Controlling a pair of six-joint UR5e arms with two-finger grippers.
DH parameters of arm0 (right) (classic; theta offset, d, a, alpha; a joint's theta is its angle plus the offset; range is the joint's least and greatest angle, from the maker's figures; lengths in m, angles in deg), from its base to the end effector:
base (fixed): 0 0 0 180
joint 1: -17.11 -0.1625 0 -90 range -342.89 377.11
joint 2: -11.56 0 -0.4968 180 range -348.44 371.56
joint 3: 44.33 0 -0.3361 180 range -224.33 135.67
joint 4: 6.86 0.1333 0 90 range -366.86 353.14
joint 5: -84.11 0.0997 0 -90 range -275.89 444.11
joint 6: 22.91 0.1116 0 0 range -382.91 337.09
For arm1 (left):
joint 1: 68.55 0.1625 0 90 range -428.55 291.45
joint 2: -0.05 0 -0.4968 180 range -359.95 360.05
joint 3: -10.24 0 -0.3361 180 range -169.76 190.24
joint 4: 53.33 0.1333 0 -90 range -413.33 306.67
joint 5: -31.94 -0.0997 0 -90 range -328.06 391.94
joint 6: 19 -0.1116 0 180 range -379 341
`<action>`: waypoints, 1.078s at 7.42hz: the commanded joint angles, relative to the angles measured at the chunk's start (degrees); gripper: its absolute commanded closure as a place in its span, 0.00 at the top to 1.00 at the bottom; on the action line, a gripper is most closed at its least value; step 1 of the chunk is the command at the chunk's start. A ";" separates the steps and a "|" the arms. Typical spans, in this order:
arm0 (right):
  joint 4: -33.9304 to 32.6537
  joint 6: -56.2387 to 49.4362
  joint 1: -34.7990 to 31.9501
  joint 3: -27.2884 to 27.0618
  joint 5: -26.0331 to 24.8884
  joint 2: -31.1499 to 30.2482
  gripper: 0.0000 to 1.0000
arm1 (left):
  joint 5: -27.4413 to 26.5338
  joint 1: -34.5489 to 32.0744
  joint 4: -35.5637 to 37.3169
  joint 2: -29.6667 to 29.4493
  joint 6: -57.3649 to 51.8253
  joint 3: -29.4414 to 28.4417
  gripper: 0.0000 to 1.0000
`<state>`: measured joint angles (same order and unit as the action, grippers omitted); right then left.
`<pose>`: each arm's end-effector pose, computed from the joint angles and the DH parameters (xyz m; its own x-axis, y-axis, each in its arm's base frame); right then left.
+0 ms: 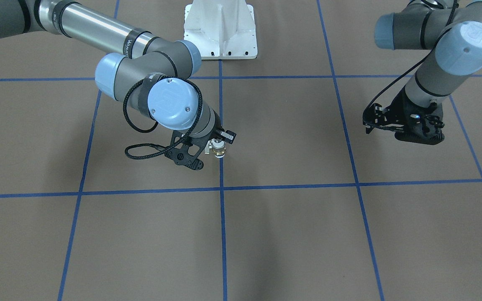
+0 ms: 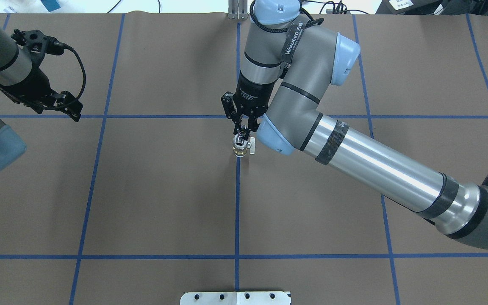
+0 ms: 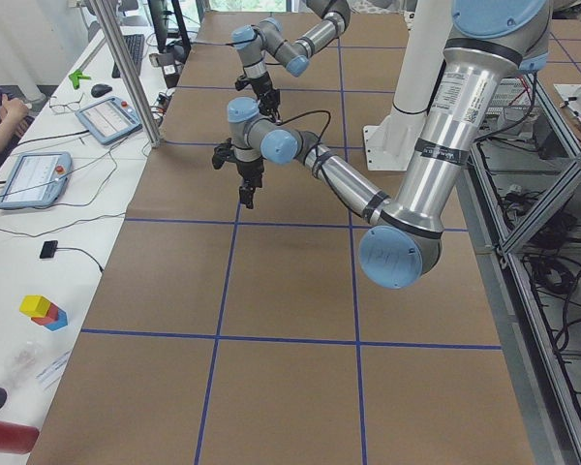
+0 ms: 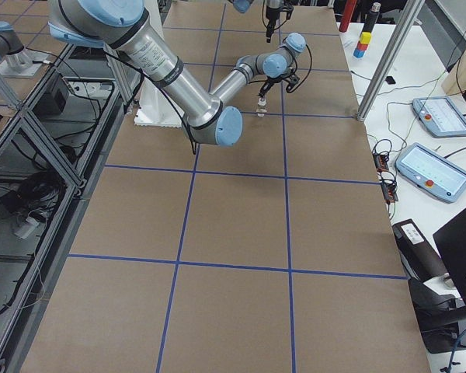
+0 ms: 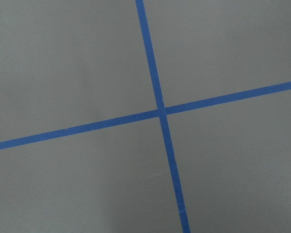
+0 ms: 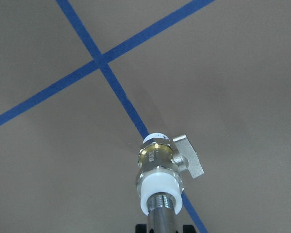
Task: Assemble PPR valve and pipe with both arms
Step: 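Press the pipe down into the valve with the right gripper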
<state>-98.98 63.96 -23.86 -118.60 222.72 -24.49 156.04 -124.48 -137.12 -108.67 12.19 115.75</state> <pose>-0.5638 -0.5552 0.2478 0.6146 0.4859 0.6214 -0.0663 0.8168 -0.5731 0.2600 -0.5108 0.4787 0.7167 0.2048 -0.6667 -0.1442 0.9788 0.1456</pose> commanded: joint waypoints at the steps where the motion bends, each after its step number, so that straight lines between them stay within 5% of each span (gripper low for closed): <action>1: 0.45 -0.04 0.37 0.00 -0.35 -0.16 0.00 | 0.00 0.03 -0.05 0.00 0.01 -0.13 1.00; 8: 2.03 -0.12 0.63 0.09 -1.06 -0.51 0.00 | 0.00 0.03 -0.32 0.00 -0.08 -0.48 1.00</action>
<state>-97.12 63.84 -23.24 -118.56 221.68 -24.92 156.04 -124.48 -137.43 -108.67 12.11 115.34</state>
